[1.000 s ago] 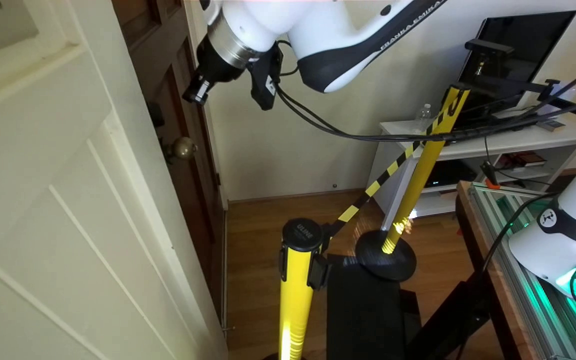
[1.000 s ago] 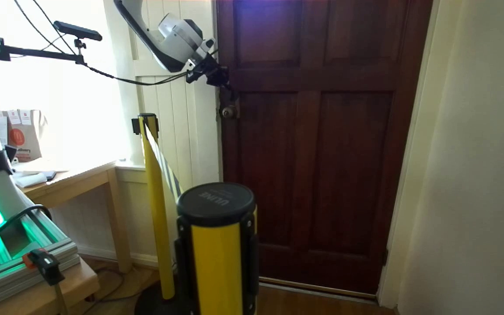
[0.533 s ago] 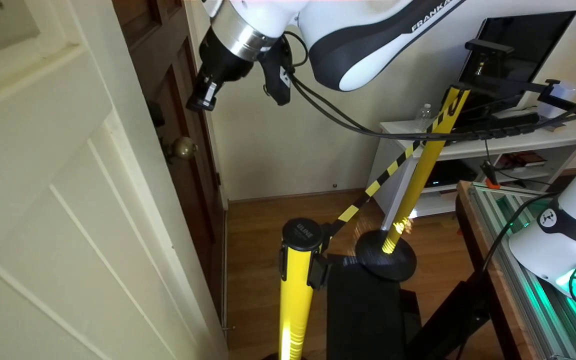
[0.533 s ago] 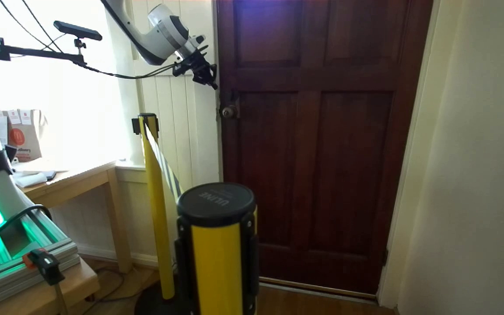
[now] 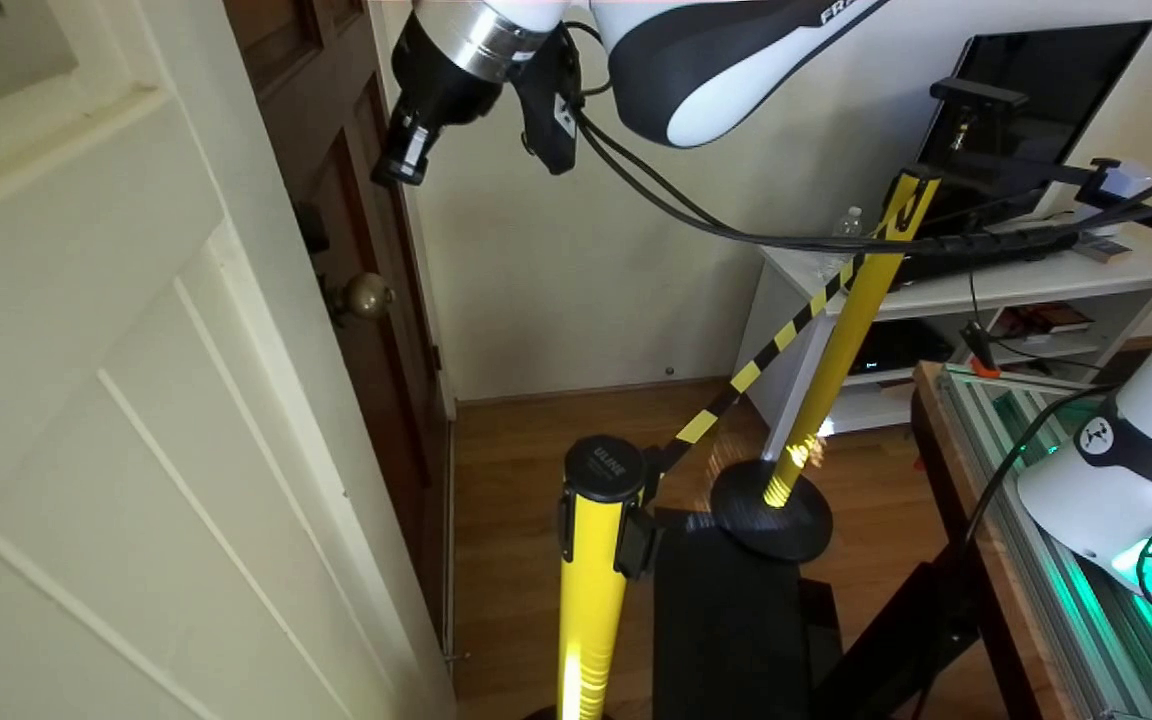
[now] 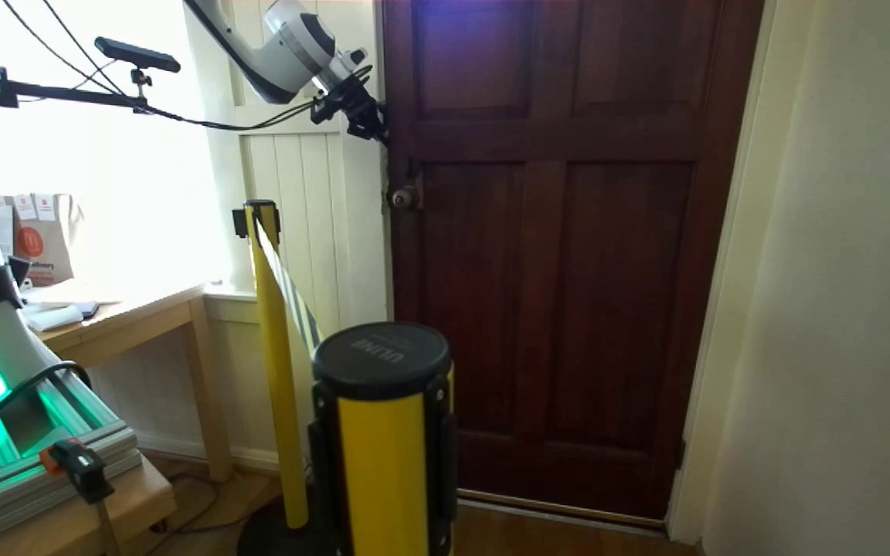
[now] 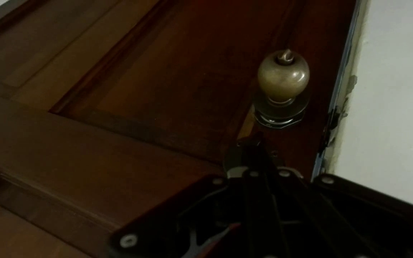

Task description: Unlock the lock on the door.

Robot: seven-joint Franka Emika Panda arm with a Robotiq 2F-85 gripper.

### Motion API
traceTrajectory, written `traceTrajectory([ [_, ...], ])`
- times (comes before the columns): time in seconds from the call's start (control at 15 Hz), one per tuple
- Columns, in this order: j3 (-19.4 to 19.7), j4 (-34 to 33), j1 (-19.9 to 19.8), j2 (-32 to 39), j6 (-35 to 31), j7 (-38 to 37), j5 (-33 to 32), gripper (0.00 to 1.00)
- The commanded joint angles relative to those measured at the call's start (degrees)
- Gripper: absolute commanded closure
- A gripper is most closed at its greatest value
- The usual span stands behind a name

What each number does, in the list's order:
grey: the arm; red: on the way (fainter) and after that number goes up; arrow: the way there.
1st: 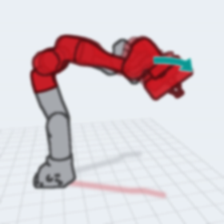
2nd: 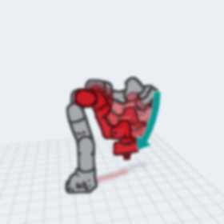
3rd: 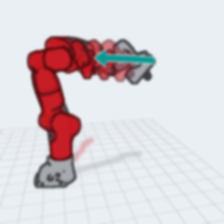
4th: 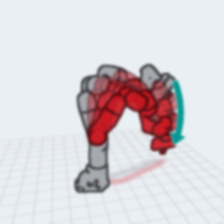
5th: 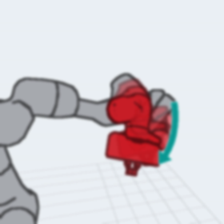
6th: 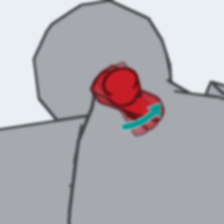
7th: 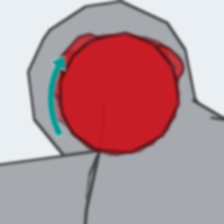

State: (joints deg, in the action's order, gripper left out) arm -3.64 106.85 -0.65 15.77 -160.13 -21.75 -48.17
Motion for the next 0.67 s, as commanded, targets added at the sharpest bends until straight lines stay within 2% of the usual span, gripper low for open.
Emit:
traceTrajectory([
  [0.0,0.4,-3.2,-0.2,2.2,-1.0,0.4,-0.5,1.0],
  [0.6,0.3,-10.4,0.6,8.2,-0.1,1.3,-0.5,1.0],
])
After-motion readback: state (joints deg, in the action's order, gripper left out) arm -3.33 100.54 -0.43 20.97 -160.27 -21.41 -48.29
